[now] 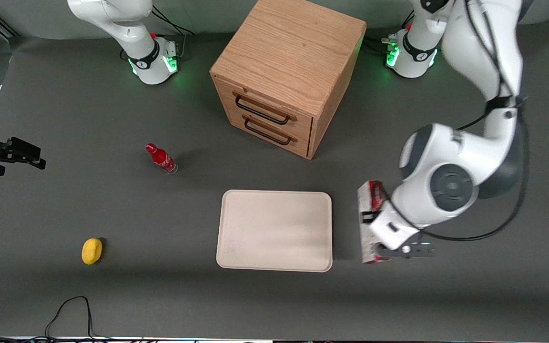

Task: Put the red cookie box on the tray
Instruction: 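Carry the upright box with the left gripper over the white tray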

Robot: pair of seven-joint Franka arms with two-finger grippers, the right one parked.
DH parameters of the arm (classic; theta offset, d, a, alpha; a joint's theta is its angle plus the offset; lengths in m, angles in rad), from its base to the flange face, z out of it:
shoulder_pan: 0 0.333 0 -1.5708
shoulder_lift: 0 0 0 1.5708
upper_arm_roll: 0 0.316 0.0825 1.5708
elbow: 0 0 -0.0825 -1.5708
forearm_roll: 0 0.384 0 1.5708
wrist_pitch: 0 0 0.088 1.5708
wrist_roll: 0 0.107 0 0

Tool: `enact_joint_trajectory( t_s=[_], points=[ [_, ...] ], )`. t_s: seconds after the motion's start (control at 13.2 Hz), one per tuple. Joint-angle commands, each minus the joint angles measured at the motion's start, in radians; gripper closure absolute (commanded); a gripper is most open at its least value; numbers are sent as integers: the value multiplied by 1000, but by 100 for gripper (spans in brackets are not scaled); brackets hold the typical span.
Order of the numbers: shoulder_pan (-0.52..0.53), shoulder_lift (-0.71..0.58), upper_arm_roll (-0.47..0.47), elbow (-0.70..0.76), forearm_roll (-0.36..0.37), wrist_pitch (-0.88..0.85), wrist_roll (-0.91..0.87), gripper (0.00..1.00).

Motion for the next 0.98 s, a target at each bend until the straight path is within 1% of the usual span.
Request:
enact_joint_trajectory(
  t_s=[0.0, 0.15, 0.45, 0.91],
  points=[
    [-72, 99, 7, 90, -7, 53, -72, 100],
    [-98, 142, 4, 120, -7, 60, -97, 100],
    [-137, 179, 6, 119, -6, 125, -141, 100],
    [-143, 191, 9, 87, 19, 123, -140, 100]
  ],
)
